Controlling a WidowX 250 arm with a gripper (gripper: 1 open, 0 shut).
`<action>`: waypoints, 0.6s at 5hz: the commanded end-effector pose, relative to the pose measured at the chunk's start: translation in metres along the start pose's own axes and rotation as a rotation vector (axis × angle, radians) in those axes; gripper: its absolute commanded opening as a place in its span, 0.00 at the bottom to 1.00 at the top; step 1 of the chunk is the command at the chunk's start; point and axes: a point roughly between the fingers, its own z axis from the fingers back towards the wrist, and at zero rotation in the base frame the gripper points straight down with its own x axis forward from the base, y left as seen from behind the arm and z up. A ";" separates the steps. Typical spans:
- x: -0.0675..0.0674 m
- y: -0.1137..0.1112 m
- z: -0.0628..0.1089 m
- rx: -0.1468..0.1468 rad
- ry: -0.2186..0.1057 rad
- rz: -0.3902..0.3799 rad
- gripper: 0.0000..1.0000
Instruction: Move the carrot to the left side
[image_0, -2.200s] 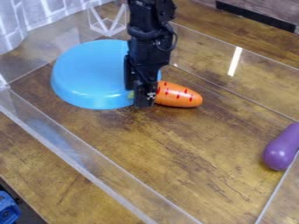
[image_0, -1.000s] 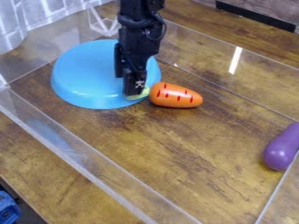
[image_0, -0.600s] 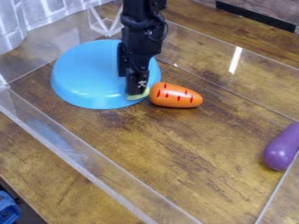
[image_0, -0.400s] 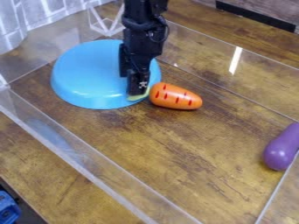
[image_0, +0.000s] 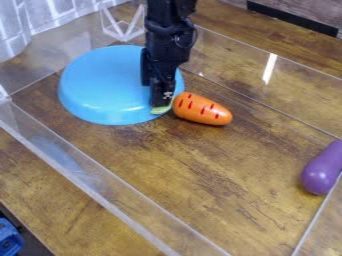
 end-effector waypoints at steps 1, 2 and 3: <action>0.010 -0.001 -0.007 0.009 -0.019 -0.019 1.00; 0.015 -0.003 -0.015 0.007 -0.024 -0.026 1.00; 0.019 -0.004 -0.024 0.005 -0.026 -0.028 1.00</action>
